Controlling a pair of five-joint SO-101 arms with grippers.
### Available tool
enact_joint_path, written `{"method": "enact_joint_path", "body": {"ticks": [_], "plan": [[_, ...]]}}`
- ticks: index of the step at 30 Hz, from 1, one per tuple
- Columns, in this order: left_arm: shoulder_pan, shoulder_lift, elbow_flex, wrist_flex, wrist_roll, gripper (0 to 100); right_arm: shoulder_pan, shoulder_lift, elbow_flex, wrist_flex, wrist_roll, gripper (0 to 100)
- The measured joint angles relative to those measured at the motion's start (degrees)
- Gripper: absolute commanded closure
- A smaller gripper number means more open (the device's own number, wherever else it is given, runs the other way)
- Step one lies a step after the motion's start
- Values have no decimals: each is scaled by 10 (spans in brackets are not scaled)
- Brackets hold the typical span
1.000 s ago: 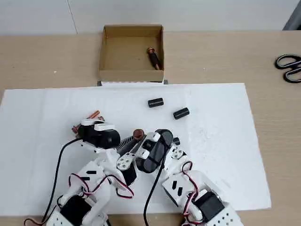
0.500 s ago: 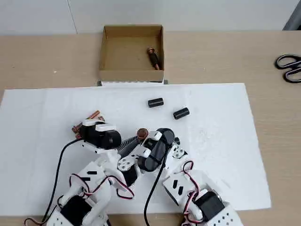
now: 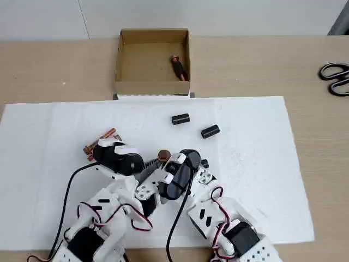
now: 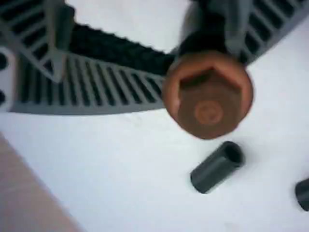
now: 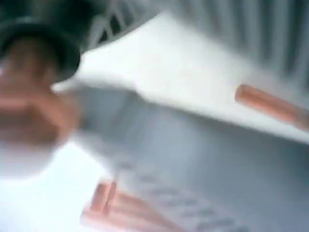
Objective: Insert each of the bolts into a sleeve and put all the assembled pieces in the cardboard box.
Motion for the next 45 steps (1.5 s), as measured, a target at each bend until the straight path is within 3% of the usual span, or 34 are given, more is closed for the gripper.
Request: {"method": "enact_joint_path", "body": {"ticks": [5, 24, 29, 37, 45], "plan": [[-32, 0, -2, 8, -34, 789, 0, 0, -1, 0, -1, 995], [-38, 5, -110, 27, -15, 801, 1, -2, -4, -2, -1, 995], [-49, 5, -135, 28, -11, 1000, 1, -3, -4, -2, -1, 995], [-174, 5, -138, 54, -14, 993, 30, -3, -4, -2, -1, 995], [-326, 5, -63, 104, -102, 993, 132, -3, -4, -2, -51, 995]]}}
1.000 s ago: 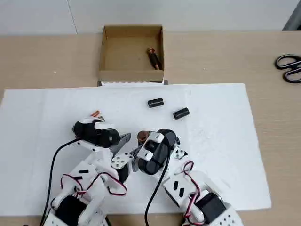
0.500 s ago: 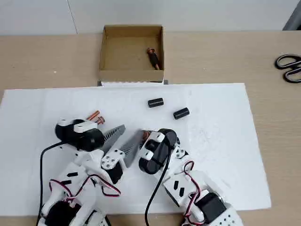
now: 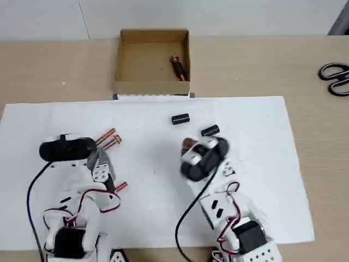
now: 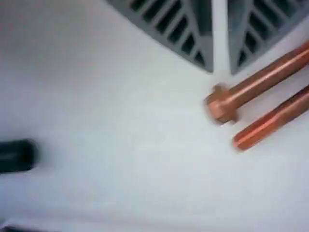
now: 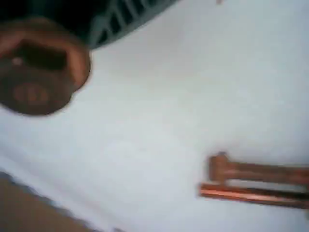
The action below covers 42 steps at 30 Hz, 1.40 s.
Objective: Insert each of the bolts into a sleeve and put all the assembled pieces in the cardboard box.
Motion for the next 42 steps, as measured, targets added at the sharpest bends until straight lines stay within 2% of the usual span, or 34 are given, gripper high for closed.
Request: {"method": "enact_joint_path", "body": {"ticks": [6, 11, 15, 20, 31, 42], "plan": [[-31, 0, 52, 0, -61, 993, 86, 0, 0, 0, -63, 995], [-32, 0, 80, 0, -61, 993, 128, 8, -67, 0, -100, 995], [-32, 0, 98, 0, -60, 993, 156, 70, -150, 0, -106, 995], [-32, 0, 98, 0, -60, 993, 174, 234, -302, -47, -131, 995], [-32, 0, 98, 0, -60, 993, 171, 733, -656, -125, -140, 995], [-32, 0, 98, 0, -60, 993, 98, 1134, -974, -127, -140, 995]]}}
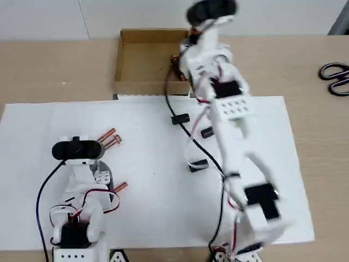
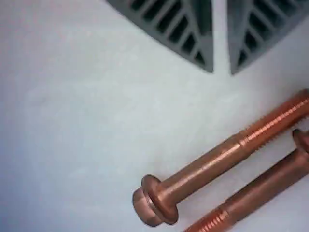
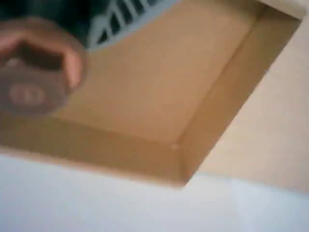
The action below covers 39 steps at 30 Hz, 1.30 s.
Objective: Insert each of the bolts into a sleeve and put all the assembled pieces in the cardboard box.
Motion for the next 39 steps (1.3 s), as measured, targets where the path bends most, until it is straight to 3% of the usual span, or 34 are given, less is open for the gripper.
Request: {"method": "enact_joint_path", "body": {"ticks": [8, 16, 21, 28, 39], "plan": [[0, 0, 0, 0, 6, 993, -70, 191, -180, 0, 23, 995], [0, 0, 0, 0, 23, 993, -74, 284, -273, 0, 31, 991], [0, 0, 1, 0, 23, 993, -64, 316, -276, 0, 31, 986], [0, 0, 1, 0, 23, 993, -48, 335, -276, 34, 31, 830], [0, 0, 1, 0, 23, 993, -48, 338, -336, 59, 33, 830]]}}
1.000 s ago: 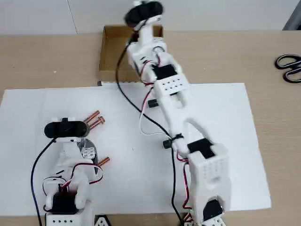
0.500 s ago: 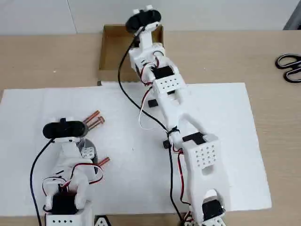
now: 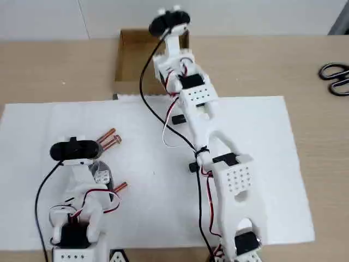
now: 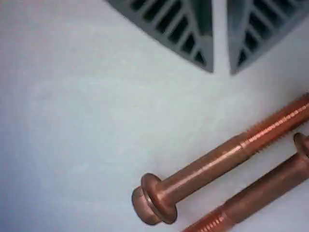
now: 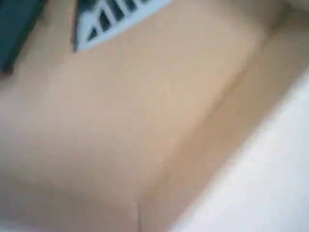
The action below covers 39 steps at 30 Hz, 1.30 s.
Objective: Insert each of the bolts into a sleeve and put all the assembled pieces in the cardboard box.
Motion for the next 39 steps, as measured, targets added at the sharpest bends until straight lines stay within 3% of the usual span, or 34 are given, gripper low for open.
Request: {"method": "enact_joint_path", "body": {"ticks": [10, 16, 24, 39], "plan": [[0, 0, 0, 0, 0, 993, 1, 0, -193, 252, -1, 833], [0, 0, 0, 0, 0, 993, 1, 0, -252, 425, -78, 992], [0, 0, 0, 0, 0, 993, 1, 0, -294, 612, -107, 985], [0, 0, 0, 0, 0, 993, 2, -1, -273, 650, -243, 995]]}}
